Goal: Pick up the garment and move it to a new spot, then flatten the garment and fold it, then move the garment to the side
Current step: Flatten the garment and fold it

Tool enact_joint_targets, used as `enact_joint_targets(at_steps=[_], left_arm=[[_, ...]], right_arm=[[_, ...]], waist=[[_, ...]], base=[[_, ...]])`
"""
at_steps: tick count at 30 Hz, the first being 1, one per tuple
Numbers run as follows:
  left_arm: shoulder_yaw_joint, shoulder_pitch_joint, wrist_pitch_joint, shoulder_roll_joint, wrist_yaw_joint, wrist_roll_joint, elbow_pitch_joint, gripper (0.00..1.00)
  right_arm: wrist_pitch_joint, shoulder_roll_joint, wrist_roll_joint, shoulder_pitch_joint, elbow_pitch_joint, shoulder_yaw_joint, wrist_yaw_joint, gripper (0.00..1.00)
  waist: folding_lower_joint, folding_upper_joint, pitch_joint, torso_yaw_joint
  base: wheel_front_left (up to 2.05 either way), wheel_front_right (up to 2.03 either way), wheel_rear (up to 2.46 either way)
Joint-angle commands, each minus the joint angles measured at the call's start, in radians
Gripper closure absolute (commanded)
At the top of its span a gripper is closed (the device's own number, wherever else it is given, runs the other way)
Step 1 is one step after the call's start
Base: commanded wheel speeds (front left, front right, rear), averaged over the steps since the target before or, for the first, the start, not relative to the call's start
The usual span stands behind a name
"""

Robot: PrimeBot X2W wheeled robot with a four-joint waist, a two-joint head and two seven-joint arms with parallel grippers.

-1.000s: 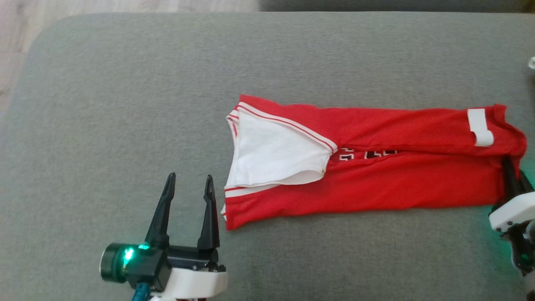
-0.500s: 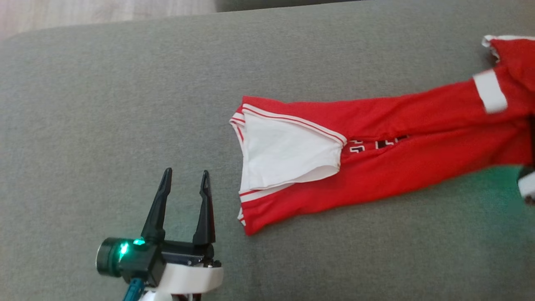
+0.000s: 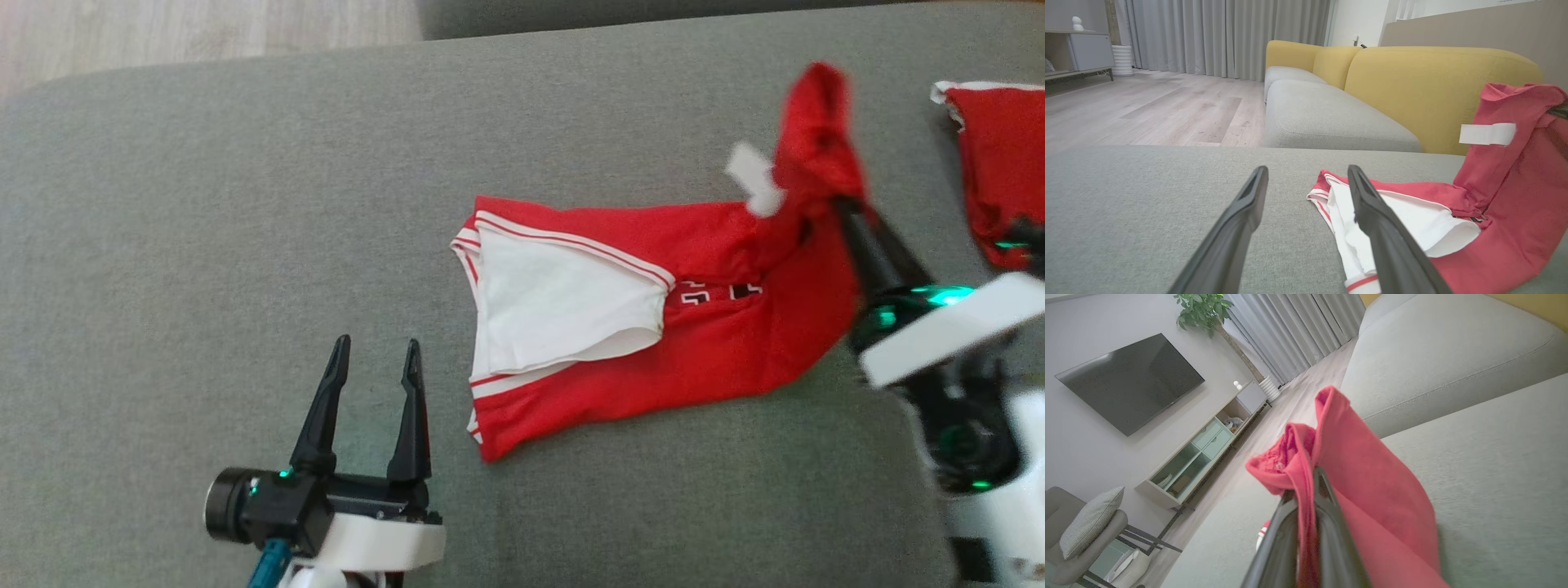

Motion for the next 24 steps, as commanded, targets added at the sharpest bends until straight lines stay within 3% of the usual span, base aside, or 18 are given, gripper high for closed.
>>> enact_joint_targets(at_steps=[1, 8, 15, 16, 17, 24], left_arm=[[0.037, -0.007, -0.006, -0.011, -0.006, 0.011, -0.024, 0.0], [0.04, -0.01, -0.006, -0.023, -0.022, 0.01, -0.015, 0.0], [0.035, -0.008, -0.006, -0.029, -0.026, 0.002, -0.009, 0.0], [0.035, -0.008, -0.006, -0.029, -0.026, 0.0, -0.009, 0.0], [0.036, -0.008, -0.006, -0.029, -0.026, -0.001, -0.009, 0.0], [0.037, -0.014, -0.006, -0.03, -0.017, -0.015, -0.011, 0.0]], right_arm=[[0.009, 0.02, -0.017, -0.042, -0.048, 0.023, 0.007, 1.0], [0.076, 0.189, -0.105, -0.068, -0.054, 0.122, 0.007, 1.0], [0.118, 0.247, -0.169, -0.052, 0.031, 0.216, 0.007, 0.98], [0.122, 0.25, -0.176, -0.048, 0.046, 0.229, 0.007, 0.44], [0.119, 0.253, -0.18, -0.043, 0.062, 0.235, 0.007, 0.0], [-0.033, 0.258, -0.067, -0.046, 0.076, 0.247, 0.007, 0.0]], waist=[[0.0, 0.0, -0.002, 0.009], [0.0, 0.0, -0.004, 0.06], [0.0, 0.0, 0.002, 0.112], [0.0, 0.0, 0.004, 0.116], [0.0, 0.0, 0.006, 0.119], [0.0, 0.0, 0.01, 0.117]], base=[[0.0, 0.0, 0.0], [0.0, 0.0, 0.0], [0.0, 0.0, 0.0], [0.0, 0.0, 0.0], [0.0, 0.0, 0.0], [0.0, 0.0, 0.0]])
